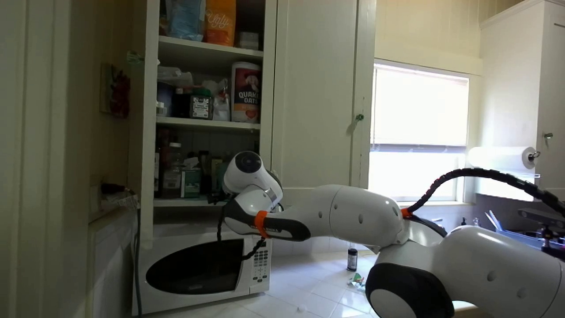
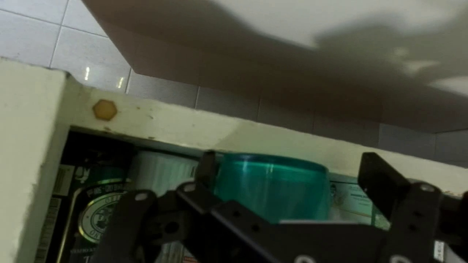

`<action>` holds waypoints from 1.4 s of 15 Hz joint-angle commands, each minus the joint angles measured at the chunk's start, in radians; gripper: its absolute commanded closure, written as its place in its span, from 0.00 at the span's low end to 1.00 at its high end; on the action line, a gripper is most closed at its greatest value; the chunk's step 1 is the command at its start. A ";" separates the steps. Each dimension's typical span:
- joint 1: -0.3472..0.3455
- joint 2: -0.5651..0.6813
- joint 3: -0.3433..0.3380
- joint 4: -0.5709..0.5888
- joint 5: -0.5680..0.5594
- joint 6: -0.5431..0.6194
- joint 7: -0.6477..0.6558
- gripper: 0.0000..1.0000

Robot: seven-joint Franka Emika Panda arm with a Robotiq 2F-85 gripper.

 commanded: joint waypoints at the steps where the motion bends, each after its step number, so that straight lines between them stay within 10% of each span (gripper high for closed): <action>1: 0.039 0.007 -0.085 0.000 -0.092 -0.056 0.150 0.00; 3: 0.041 0.010 -0.094 0.000 -0.115 -0.032 0.180 0.00; 4: 0.040 0.011 -0.108 0.000 -0.132 -0.022 0.199 0.25; 8: 0.031 0.005 -0.124 0.000 -0.164 0.000 0.220 0.48; 21: -0.057 -0.030 0.033 0.001 -0.069 0.110 0.071 0.48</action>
